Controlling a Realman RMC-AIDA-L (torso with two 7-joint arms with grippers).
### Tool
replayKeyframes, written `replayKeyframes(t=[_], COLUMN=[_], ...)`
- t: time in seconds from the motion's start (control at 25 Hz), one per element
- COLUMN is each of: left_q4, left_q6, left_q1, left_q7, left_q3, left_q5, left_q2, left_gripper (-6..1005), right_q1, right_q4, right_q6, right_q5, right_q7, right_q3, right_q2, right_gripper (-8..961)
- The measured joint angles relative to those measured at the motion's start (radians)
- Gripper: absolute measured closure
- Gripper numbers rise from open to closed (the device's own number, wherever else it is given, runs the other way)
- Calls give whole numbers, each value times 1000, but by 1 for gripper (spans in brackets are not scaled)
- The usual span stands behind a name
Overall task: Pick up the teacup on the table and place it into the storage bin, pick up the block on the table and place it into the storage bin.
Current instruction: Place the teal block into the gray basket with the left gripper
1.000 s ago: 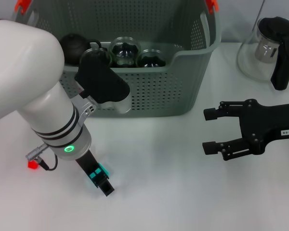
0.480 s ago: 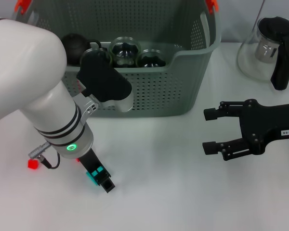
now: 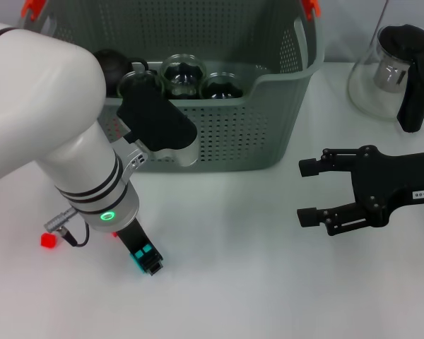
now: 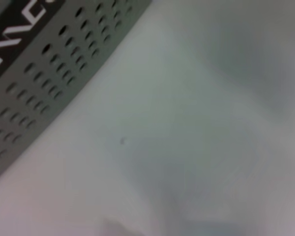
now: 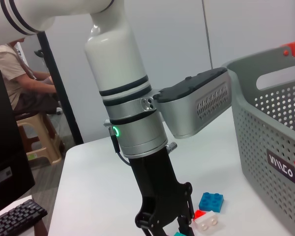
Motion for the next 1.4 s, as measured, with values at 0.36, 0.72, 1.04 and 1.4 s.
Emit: replayKeyframes(t=[0.36, 0.72, 1.04, 1.4], left_q4=[137, 355, 196, -197], left_q6=[71, 160, -27, -336], left_q1=[17, 33, -117, -255], left_q7=[2, 158, 341, 361], left_q3=[-35, -363, -623, -653], left_q5=[-15, -452, -548, -513], left_q2=[2, 4, 50, 182], left_gripper=[603, 602, 601, 600], right_q1=[-5, -7, -15, -15], right_q4=[0, -1, -1, 0], right_q6=[-1, -39, -62, -41], right_q5=[0, -7, -8, -8], right_q7=[0, -2, -5, -14], right_q3=[3, -7, -15, -35], right_q2=[-3, -14, -16, -5], right_gripper=[10, 10, 10, 10])
